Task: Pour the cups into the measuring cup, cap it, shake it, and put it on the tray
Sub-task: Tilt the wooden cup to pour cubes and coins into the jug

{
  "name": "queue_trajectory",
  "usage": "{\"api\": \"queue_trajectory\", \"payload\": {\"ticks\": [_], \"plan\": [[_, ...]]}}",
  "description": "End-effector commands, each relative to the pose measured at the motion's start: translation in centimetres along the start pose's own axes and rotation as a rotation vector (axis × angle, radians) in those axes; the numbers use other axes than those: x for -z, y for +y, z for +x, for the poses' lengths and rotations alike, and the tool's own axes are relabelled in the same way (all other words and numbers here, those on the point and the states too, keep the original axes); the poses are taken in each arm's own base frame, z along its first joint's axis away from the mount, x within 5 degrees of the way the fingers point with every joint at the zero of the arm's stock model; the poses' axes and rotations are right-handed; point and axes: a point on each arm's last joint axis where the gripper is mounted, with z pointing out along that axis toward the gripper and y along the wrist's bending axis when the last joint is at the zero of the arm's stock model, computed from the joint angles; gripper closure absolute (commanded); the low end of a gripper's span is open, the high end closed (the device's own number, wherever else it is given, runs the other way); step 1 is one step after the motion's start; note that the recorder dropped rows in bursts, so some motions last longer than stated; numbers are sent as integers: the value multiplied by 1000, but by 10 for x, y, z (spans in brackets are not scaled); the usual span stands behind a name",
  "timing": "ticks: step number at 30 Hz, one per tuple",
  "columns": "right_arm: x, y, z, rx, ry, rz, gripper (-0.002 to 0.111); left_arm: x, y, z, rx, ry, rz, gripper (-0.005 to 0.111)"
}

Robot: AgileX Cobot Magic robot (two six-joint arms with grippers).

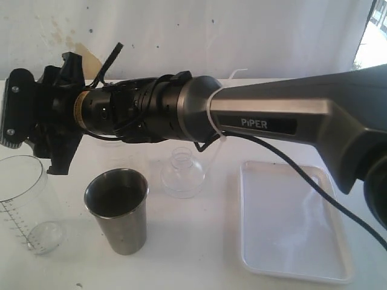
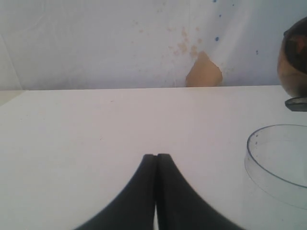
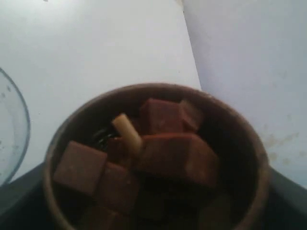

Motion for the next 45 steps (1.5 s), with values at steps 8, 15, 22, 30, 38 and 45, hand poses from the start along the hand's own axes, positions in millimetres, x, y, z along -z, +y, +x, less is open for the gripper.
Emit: {"api": "queue_trajectory", "payload": {"ticks": [8,15,22,30,38,45], "plan": [[1,0,-11,163,-23,4,108,0,0,1,0,-10,3,107],[1,2,-14,301,-55,-1,108,0,0,1,0,-10,3,107],[2,2,-16,343,-61,0,108,0,0,1,0,-10,3,107],[1,4,-26,316,-66,10,108,0,0,1,0,-10,3,107],[1,-2,-30,379,-58,32,108,0,0,1,0,-10,3,107],[1,2,-34,553,-52,32,108,0,0,1,0,-10,3,107]]}}
